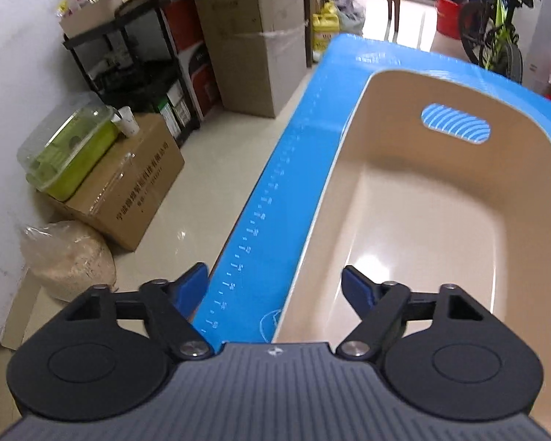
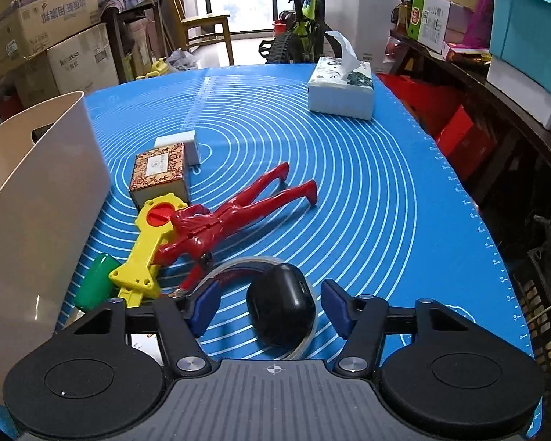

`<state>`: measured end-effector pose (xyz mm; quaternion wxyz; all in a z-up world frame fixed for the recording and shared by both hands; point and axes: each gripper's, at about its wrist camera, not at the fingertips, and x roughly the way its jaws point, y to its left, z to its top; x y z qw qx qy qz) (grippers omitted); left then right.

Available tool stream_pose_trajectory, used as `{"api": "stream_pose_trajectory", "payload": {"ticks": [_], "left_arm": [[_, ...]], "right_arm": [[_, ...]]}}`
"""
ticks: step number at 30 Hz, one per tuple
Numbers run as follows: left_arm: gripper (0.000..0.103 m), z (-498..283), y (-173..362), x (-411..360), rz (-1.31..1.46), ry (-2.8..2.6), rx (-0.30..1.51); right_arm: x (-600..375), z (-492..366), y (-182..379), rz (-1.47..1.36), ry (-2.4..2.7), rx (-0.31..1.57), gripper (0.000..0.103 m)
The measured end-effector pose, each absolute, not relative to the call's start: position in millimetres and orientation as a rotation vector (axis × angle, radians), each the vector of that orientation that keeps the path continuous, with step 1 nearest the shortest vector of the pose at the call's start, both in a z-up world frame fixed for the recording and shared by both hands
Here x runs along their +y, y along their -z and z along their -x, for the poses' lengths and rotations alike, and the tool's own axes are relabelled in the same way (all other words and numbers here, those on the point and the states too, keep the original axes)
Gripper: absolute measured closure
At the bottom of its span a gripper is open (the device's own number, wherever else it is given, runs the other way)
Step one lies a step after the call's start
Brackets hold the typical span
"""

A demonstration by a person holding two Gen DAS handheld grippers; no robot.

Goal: Organize rigid objects
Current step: 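Grasp the black earbud case with the right gripper while the left gripper clamps the basket rim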

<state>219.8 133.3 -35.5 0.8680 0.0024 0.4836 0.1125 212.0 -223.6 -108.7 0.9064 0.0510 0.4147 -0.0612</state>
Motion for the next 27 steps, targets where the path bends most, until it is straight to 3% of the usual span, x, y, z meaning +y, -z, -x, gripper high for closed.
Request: {"api": "stream_pose_trajectory", "payload": {"ticks": [4, 6, 10, 15, 18, 20, 27], "left_arm": [[0.030, -220, 42, 141, 0.022, -0.216, 1.049], [0.042, -219, 45, 145, 0.038, -0.211, 1.064], [0.054, -219, 49, 147, 0.066, -0.185, 1.083], [0.076, -218, 47, 143, 0.079, -0.151, 1.082], [0.082, -218, 47, 141, 0.072, -0.141, 1.086], [0.090, -218, 47, 140, 0.085, -0.121, 1.092], [0.090, -218, 47, 140, 0.086, -0.116, 1.095]], "right_arm": [[-220, -212, 111, -0.069, 0.134, 0.855, 0.044], [-217, -212, 111, -0.056, 0.138, 0.856, 0.048], [-214, -209, 107, -0.044, 0.137, 0.844, 0.058], [-212, -209, 107, -0.035, 0.124, 0.848, 0.058], [-210, -213, 111, -0.029, 0.093, 0.866, 0.069], [-205, -217, 115, -0.012, 0.076, 0.875, 0.070], [-208, -222, 118, -0.030, 0.068, 0.875, 0.069]]}}
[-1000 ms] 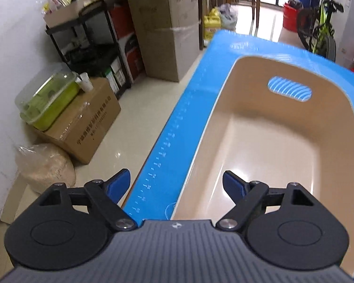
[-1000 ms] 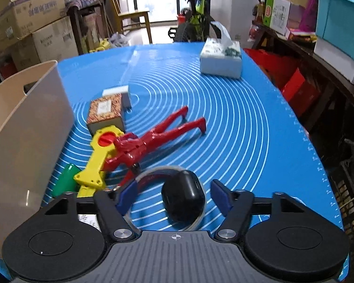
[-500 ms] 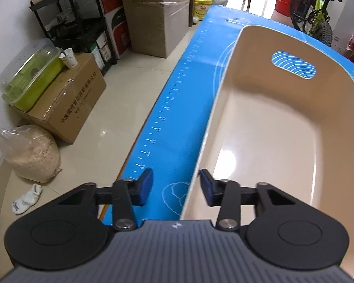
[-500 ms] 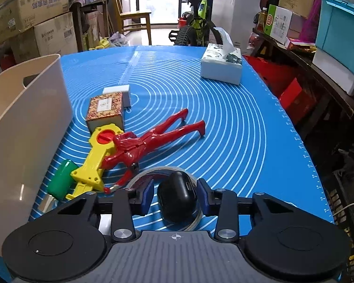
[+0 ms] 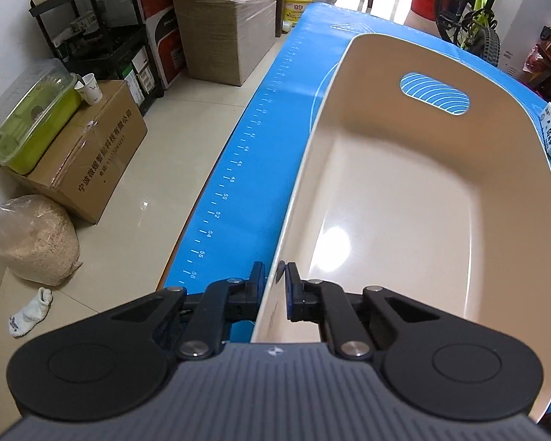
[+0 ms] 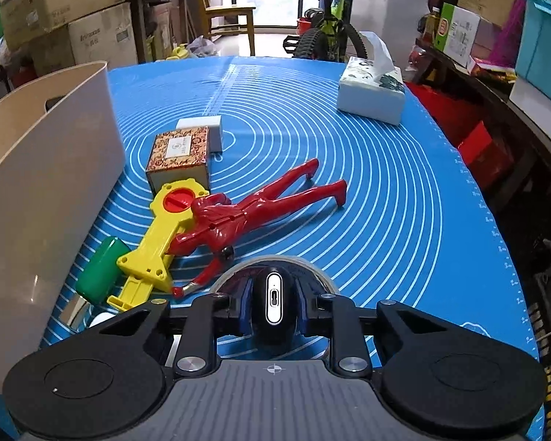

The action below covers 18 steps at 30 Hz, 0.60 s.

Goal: Organize rigid objects
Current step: 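Grasp the black earbud case with the right gripper while the left gripper clamps the basket rim, then carry the black earbud case into the basket and open the right gripper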

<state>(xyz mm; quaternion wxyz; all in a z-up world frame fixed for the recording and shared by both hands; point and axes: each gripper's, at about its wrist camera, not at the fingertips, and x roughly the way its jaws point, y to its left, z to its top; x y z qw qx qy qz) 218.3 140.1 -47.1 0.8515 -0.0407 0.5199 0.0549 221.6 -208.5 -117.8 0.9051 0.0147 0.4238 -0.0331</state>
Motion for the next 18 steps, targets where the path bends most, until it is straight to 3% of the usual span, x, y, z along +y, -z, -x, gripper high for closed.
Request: {"api": "stream_pose_trajectory", "payload": {"ticks": [18], "left_arm": [[0.091, -217, 48, 140, 0.070, -0.105, 1.092]], "right_arm": [[-209, -201, 73, -0.088, 0.108, 0.732, 0.070]]}}
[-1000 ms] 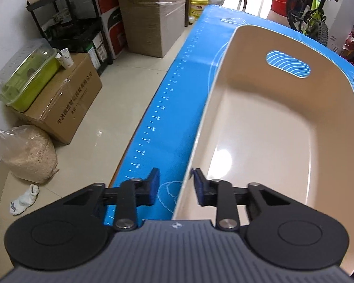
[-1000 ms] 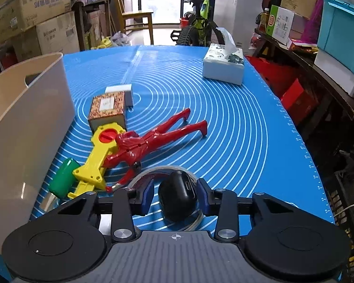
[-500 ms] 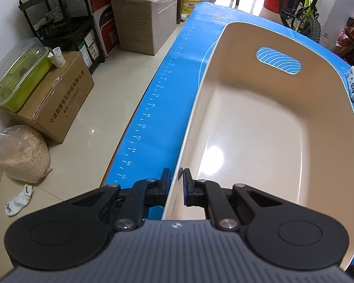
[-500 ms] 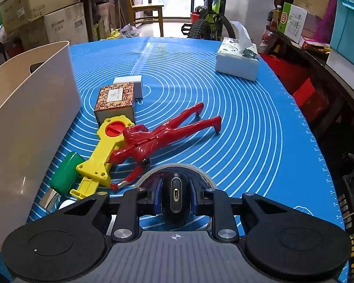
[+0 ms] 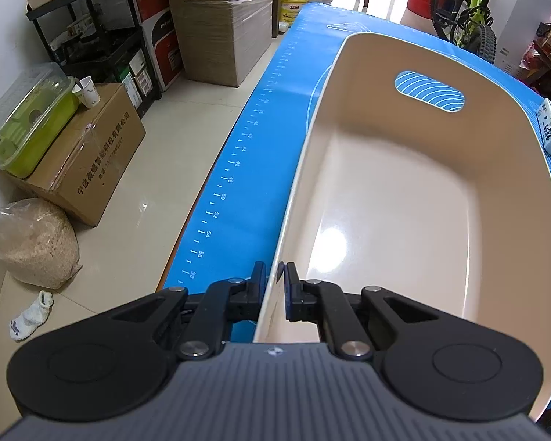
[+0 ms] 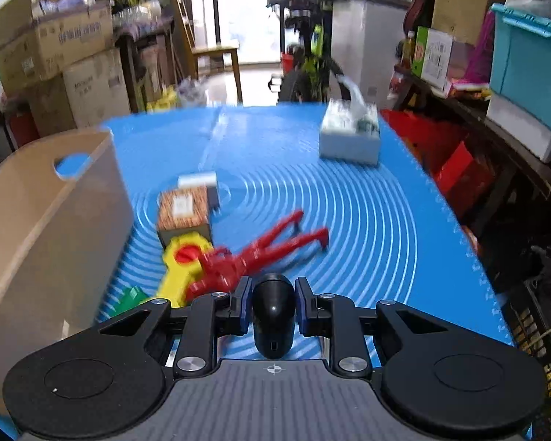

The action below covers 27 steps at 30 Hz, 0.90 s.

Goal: Organize rigid objects
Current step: 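Carry the black earbud case into the basket and open the right gripper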

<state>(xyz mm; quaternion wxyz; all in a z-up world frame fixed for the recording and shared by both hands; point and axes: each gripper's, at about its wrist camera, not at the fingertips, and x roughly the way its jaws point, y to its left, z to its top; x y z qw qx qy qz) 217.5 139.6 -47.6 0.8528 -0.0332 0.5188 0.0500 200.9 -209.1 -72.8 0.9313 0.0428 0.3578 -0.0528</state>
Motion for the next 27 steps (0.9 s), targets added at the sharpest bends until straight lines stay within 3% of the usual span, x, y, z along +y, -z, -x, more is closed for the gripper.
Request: {"api": "stream_pose_trajectory", "payload": {"ticks": [15, 27], "left_arm": [[0.092, -217, 47, 135, 0.054, -0.106, 1.091], [0.092, -216, 45, 131, 0.036, -0.111, 1.089]], "right_arm": [[-127, -215, -14, -0.088, -0.165, 0.494, 0.070], [-35, -249, 26, 0.047, -0.307, 0.682, 0.070]]}}
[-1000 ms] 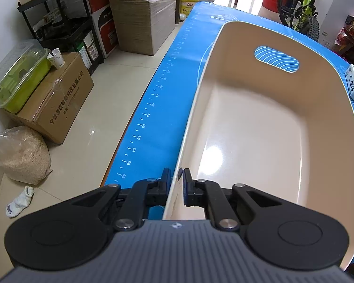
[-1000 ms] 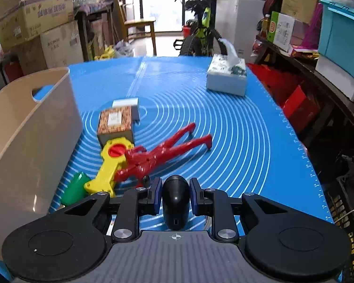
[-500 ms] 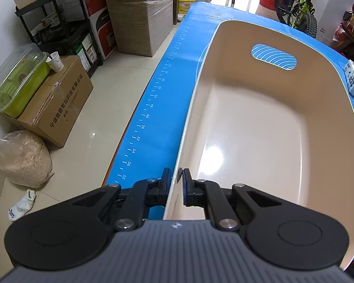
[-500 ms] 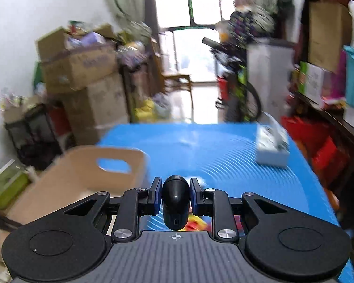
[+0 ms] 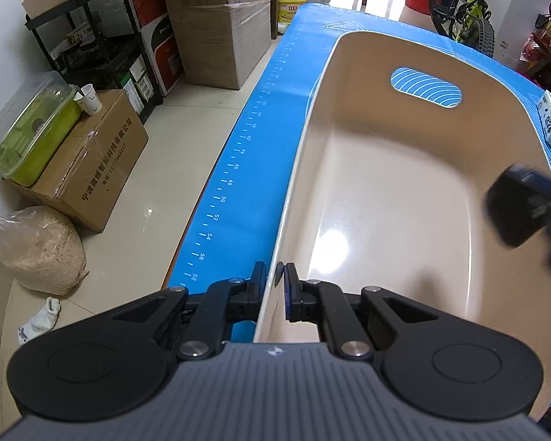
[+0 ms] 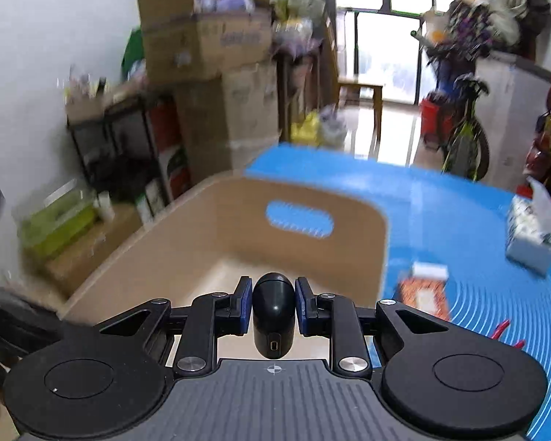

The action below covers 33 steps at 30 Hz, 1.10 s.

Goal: Organize rigid objects
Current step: 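Carry the black earbud case into the basket and open the right gripper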

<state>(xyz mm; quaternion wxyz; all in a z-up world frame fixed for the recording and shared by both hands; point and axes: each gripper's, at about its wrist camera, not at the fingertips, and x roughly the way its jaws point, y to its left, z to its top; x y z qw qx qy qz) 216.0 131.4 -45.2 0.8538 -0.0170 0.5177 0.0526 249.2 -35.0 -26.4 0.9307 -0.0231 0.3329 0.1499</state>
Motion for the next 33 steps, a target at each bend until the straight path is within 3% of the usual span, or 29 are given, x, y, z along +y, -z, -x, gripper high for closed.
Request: {"api": "stream_pose_trajectory", "payload": {"ticks": [15, 22, 33], "left_arm": [[0.091, -216, 44, 128, 0.013, -0.110, 1.089], [0.091, -217, 44, 129, 0.013, -0.109, 1.095], [0.091, -217, 44, 129, 0.012, -0.110, 1.095]], "right_arm": [[-7, -263, 66, 0.236, -0.350, 0.935, 0.067], [-21, -252, 46, 0.155, -0.361, 0.861, 0.050], [-88, -223, -9, -0.003, -0.236, 0.678, 0.036]]}}
